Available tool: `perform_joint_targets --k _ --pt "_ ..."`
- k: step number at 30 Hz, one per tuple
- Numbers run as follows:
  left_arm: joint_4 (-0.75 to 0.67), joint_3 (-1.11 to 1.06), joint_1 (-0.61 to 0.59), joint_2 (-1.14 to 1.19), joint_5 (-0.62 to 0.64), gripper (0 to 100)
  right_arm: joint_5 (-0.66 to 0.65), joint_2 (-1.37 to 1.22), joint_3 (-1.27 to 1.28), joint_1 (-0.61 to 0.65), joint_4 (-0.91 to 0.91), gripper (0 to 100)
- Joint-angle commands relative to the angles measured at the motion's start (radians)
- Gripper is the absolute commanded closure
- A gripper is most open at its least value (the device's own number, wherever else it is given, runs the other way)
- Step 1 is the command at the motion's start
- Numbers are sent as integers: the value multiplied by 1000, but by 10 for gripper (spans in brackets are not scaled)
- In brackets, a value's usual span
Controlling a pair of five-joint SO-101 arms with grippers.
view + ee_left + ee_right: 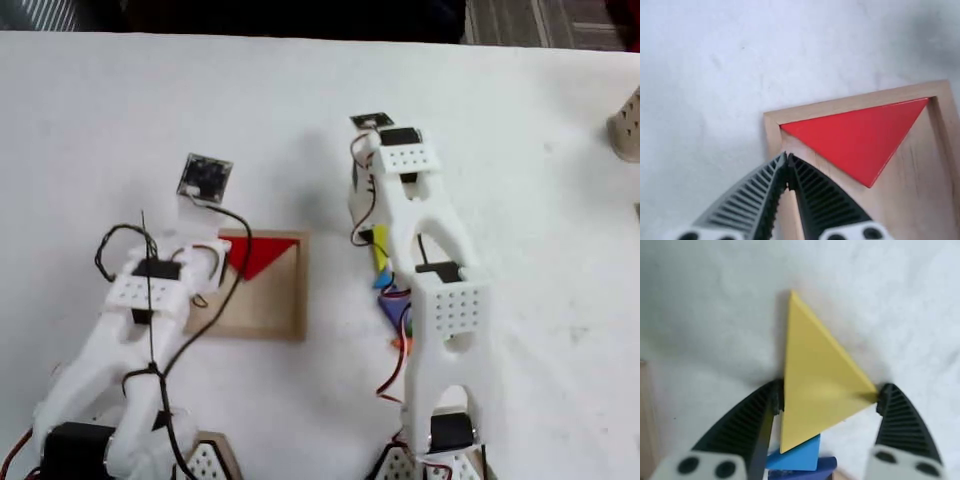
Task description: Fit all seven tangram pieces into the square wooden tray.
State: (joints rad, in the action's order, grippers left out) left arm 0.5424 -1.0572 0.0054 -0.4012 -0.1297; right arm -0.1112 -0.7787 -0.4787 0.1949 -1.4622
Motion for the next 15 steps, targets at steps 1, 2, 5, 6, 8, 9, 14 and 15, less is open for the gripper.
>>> perform_joint_targets --k 1,2,5,6,8,9,14,15 --pt "-12 3 -10 -35 -9 972 2 19 3 -7 35 819" --pt "-12 3 -10 -35 -9 972 2 19 2 -8 36 838" --pt "-12 3 -10 -35 -9 972 2 19 2 -8 36 830" --pt "-12 3 -10 -35 -9 972 2 19 2 -8 36 827" --pt "-12 3 -10 -35 -9 972 2 19 2 -8 36 827" --pt "-12 3 -10 -35 -9 972 2 19 2 -8 36 827" --pt "-12 3 -10 -35 -9 972 2 28 -3 -10 31 828" --pt "-14 3 -10 -35 -9 972 2 30 -5 -10 30 828"
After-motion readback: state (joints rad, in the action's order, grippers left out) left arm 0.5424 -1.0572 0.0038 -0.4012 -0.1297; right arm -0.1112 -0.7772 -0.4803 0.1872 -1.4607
